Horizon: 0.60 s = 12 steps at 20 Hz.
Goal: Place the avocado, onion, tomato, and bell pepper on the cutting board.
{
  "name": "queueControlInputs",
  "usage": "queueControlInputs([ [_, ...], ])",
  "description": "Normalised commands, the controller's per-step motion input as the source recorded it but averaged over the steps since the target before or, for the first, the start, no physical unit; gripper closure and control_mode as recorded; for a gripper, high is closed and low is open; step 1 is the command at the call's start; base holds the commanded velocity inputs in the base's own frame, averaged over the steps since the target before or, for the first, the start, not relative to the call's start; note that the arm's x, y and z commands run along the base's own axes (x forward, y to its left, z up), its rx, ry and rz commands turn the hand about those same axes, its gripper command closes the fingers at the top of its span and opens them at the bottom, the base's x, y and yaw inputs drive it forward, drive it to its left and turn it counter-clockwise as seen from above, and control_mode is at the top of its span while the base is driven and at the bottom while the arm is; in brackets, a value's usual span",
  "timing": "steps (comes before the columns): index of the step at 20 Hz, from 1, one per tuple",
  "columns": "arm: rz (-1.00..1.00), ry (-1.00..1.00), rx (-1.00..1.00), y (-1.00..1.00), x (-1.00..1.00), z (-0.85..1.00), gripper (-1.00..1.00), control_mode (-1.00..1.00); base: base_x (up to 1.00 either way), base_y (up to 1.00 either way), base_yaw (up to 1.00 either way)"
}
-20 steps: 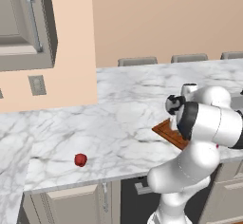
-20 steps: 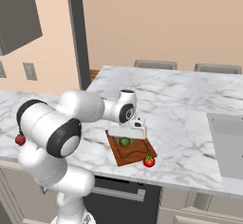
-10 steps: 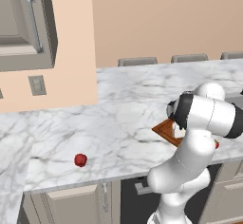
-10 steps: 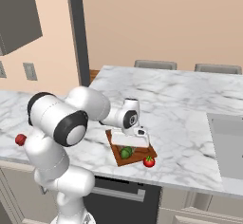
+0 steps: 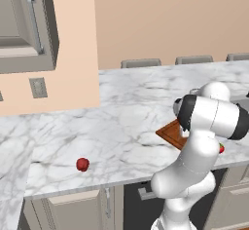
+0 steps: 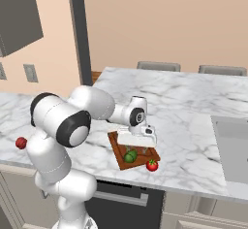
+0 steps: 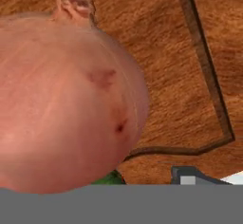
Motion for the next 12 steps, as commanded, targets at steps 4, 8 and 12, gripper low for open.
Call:
queueControlInputs([
  [4, 0.04, -0.05, 0.0, 0.0, -0.06, 0.56, -1.0, -1.0, 0.0, 0.0, 0.0],
  [8, 0.08, -0.12, 0.0, 0.15, -0.14, 0.94, -1.0, -1.0, 0.0, 0.0, 0.0],
  [12, 0.07, -0.12, 0.0, 0.21, -0.51, 0.89, -1.0, -1.0, 0.0, 0.0, 0.0],
])
